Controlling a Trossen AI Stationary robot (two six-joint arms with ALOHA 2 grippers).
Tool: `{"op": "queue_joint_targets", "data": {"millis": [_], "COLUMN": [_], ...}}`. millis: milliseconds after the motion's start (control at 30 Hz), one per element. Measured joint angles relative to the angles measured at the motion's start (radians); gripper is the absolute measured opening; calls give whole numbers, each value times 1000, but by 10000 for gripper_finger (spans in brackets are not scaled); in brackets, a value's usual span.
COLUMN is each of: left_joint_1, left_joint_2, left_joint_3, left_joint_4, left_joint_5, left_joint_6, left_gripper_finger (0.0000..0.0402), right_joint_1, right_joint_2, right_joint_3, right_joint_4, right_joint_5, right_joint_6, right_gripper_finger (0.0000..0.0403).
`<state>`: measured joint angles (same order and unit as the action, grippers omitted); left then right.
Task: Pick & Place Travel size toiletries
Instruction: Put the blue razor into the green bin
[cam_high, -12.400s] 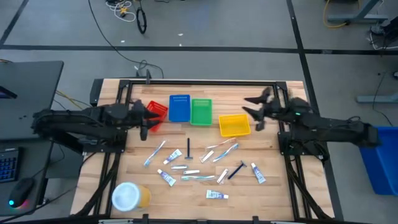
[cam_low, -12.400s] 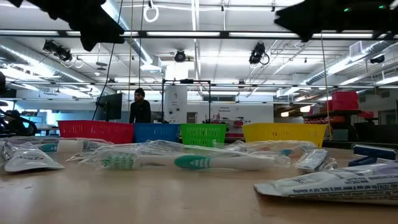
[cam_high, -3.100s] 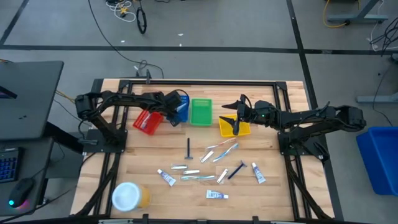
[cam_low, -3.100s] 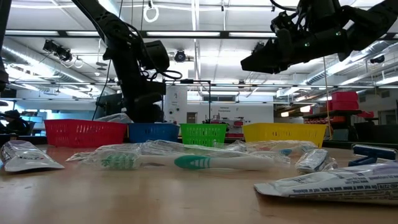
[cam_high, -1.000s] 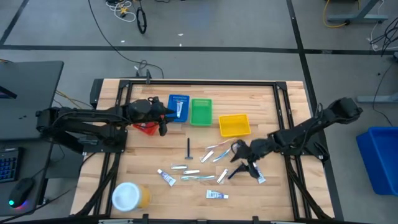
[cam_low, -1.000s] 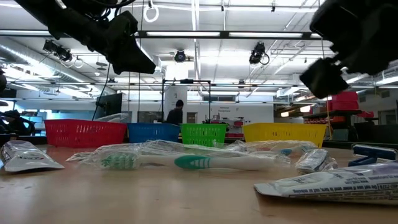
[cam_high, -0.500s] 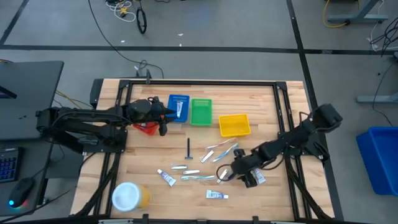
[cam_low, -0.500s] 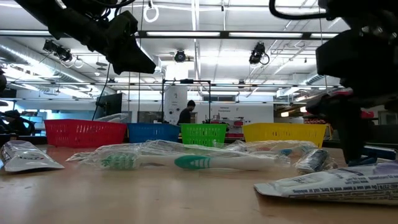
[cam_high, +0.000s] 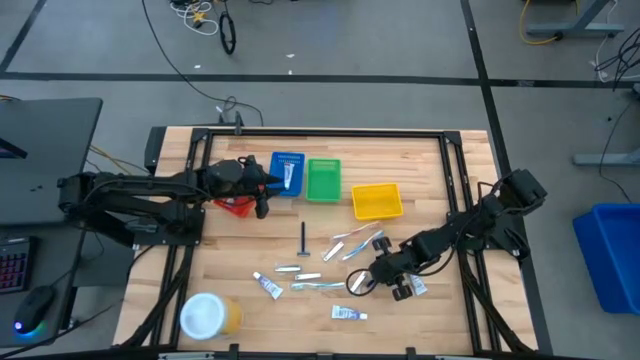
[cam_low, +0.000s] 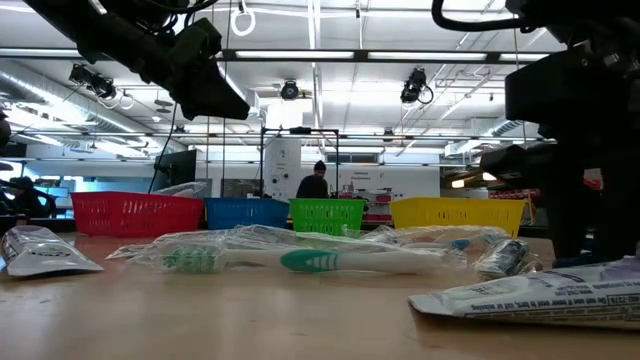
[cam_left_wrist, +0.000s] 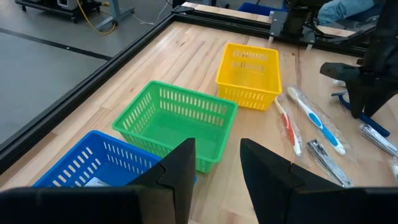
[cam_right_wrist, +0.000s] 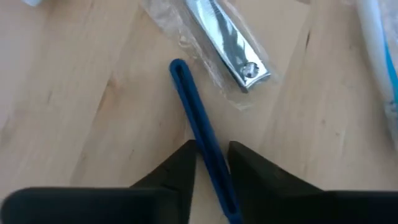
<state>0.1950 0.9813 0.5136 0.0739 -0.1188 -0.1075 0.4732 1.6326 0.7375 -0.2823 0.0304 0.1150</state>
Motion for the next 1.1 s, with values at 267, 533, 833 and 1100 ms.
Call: {"op": "queue_joint_targets", "data": {"millis": [267,533,833,1100], "left_joint_1": [0,0,0,0], "left_joint_2": [0,0,0,0], "left_joint_3": [0,0,0,0], "left_joint_4": [-3,-4,-1,4], "left_joint_5": [0,0,-1,-1], "left_joint_6": [15,18,15,15], "left_gripper_finger": [134,135,135,135], "right_joint_1": [-10,-98,-313,-504], "right_joint_2": [-27,-217,-292,-178], "right_joint_3": [-6,-4,-3,-2], "right_joint_4": [35,79,343,739], "right_joint_5": [-6,28,106,288], "right_joint_6": [7,-26,-135,30], "right_gripper_finger": [65,63,64,64]}}
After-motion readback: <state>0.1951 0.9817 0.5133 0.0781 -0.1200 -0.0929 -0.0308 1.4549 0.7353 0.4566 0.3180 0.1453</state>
